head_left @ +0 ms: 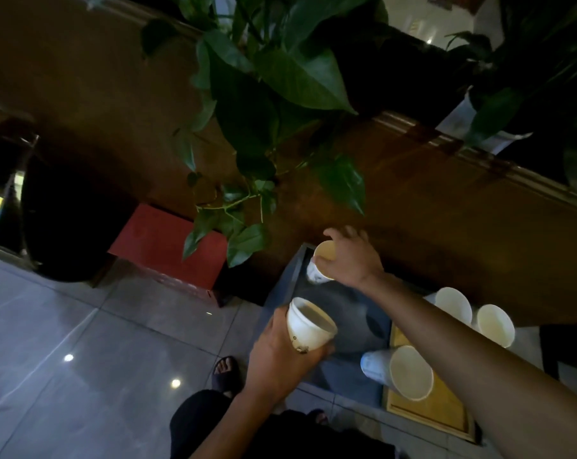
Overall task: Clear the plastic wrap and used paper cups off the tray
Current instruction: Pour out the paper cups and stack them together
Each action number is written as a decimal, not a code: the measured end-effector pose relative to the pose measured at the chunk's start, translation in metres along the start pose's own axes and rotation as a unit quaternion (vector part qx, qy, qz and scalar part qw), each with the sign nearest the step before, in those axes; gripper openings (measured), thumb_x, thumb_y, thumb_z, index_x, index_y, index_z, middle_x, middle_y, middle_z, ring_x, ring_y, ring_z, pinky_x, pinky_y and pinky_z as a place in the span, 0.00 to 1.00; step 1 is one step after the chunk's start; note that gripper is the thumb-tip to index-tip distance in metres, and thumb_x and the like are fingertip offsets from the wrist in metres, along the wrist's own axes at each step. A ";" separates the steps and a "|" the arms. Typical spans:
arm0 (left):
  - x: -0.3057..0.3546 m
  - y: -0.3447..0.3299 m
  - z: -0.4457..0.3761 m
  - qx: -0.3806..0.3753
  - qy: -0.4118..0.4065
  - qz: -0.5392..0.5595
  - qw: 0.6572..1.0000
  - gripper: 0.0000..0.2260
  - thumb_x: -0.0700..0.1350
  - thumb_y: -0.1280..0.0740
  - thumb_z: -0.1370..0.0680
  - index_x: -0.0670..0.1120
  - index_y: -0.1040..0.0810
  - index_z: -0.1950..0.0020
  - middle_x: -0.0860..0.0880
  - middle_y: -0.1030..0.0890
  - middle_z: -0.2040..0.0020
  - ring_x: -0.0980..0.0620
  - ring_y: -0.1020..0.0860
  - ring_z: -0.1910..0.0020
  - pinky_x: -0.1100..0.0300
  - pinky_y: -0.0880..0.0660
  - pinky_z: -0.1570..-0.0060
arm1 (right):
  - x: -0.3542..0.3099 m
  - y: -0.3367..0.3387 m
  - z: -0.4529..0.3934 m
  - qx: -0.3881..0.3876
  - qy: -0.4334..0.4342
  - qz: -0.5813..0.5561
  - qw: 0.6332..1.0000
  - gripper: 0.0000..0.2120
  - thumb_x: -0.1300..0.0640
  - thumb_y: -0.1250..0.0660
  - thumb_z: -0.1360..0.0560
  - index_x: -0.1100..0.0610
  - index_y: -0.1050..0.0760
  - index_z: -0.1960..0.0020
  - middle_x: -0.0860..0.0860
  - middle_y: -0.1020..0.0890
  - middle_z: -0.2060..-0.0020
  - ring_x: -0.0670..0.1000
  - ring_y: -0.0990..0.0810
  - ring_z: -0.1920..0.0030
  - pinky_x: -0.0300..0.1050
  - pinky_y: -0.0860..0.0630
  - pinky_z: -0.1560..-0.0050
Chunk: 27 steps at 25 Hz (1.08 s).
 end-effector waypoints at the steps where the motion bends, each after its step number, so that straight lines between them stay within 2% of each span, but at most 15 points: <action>1: -0.002 0.001 -0.001 -0.002 0.005 0.006 1.000 0.37 0.73 0.26 0.42 0.63 0.34 0.39 0.61 0.20 0.46 0.59 0.20 0.48 0.52 0.20 0.52 | 0.000 -0.010 -0.003 -0.025 -0.008 0.005 1.000 0.39 0.34 0.30 0.29 0.47 0.37 0.24 0.57 0.32 0.28 0.64 0.33 0.30 0.58 0.27 0.36; 3: -0.003 0.001 -0.003 -0.007 0.014 0.008 1.000 0.36 0.73 0.26 0.42 0.63 0.34 0.40 0.61 0.21 0.48 0.59 0.21 0.50 0.51 0.20 0.53 | 0.002 -0.027 -0.005 -0.052 -0.025 -0.015 0.998 0.48 0.33 0.28 0.32 0.47 0.45 0.21 0.58 0.40 0.23 0.65 0.38 0.26 0.62 0.30 0.32; 5: -0.005 0.002 -0.005 -0.007 0.023 0.008 1.000 0.35 0.73 0.26 0.42 0.64 0.35 0.41 0.61 0.21 0.49 0.60 0.21 0.52 0.51 0.19 0.54 | 0.006 -0.040 -0.005 -0.057 -0.031 -0.033 0.997 0.49 0.35 0.27 0.32 0.46 0.48 0.20 0.59 0.42 0.22 0.66 0.39 0.25 0.63 0.30 0.33; 10: -0.003 -0.001 -0.006 -0.007 0.040 0.008 0.999 0.35 0.73 0.26 0.43 0.65 0.36 0.42 0.61 0.20 0.50 0.58 0.20 0.52 0.50 0.19 0.54 | 0.013 -0.045 -0.002 -0.052 -0.009 -0.056 0.997 0.43 0.42 0.27 0.29 0.46 0.44 0.20 0.59 0.36 0.25 0.66 0.33 0.29 0.59 0.27 0.36; 13: 0.002 -0.003 -0.008 -0.016 0.039 0.014 0.999 0.36 0.74 0.27 0.43 0.68 0.38 0.41 0.61 0.20 0.48 0.56 0.19 0.50 0.49 0.19 0.52 | 0.018 -0.035 0.003 -0.050 0.027 -0.063 0.996 0.40 0.43 0.29 0.27 0.43 0.45 0.20 0.58 0.36 0.25 0.66 0.34 0.28 0.58 0.30 0.33; 17: 0.013 -0.005 -0.008 -0.022 0.020 0.035 0.999 0.42 0.72 0.25 0.42 0.72 0.43 0.35 0.63 0.21 0.46 0.55 0.19 0.47 0.48 0.19 0.50 | 0.024 -0.020 0.021 -0.051 0.068 -0.140 0.987 0.33 0.41 0.34 0.23 0.36 0.43 0.22 0.56 0.33 0.25 0.61 0.36 0.25 0.60 0.33 0.27; 20: 0.019 -0.004 -0.009 -0.028 0.003 0.045 0.999 0.44 0.73 0.24 0.43 0.76 0.47 0.34 0.67 0.23 0.48 0.60 0.21 0.49 0.54 0.21 0.49 | 0.031 -0.015 0.043 -0.026 0.051 -0.220 0.974 0.26 0.40 0.40 0.20 0.34 0.40 0.23 0.52 0.34 0.25 0.55 0.37 0.23 0.59 0.34 0.26; 23: 0.020 -0.007 -0.008 -0.042 0.004 0.044 0.998 0.41 0.76 0.28 0.41 0.73 0.42 0.34 0.67 0.22 0.46 0.62 0.21 0.48 0.52 0.20 0.48 | 0.039 -0.001 0.061 0.022 0.032 -0.268 0.963 0.22 0.41 0.42 0.18 0.36 0.35 0.24 0.48 0.30 0.26 0.51 0.33 0.25 0.53 0.33 0.26; 25: 0.021 -0.010 -0.005 -0.055 0.007 0.046 0.997 0.37 0.78 0.31 0.40 0.73 0.39 0.34 0.66 0.21 0.46 0.63 0.21 0.48 0.51 0.20 0.48 | 0.047 0.019 0.070 0.067 0.016 -0.295 0.953 0.21 0.41 0.40 0.18 0.37 0.32 0.25 0.48 0.26 0.28 0.50 0.29 0.28 0.54 0.29 0.28; 27: 0.024 -0.014 -0.003 -0.065 0.001 0.044 0.997 0.36 0.79 0.32 0.40 0.73 0.38 0.35 0.69 0.21 0.48 0.67 0.22 0.49 0.52 0.20 0.48 | 0.058 0.039 0.081 0.113 -0.007 -0.324 0.939 0.21 0.39 0.40 0.19 0.36 0.31 0.27 0.49 0.24 0.32 0.50 0.25 0.32 0.57 0.24 0.34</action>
Point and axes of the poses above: each hand's wrist, its own z-axis away from the middle knuckle, its own y-axis out of the back of the hand, x = y × z, the point moved 7 cm from there along -z, towards the middle knuckle
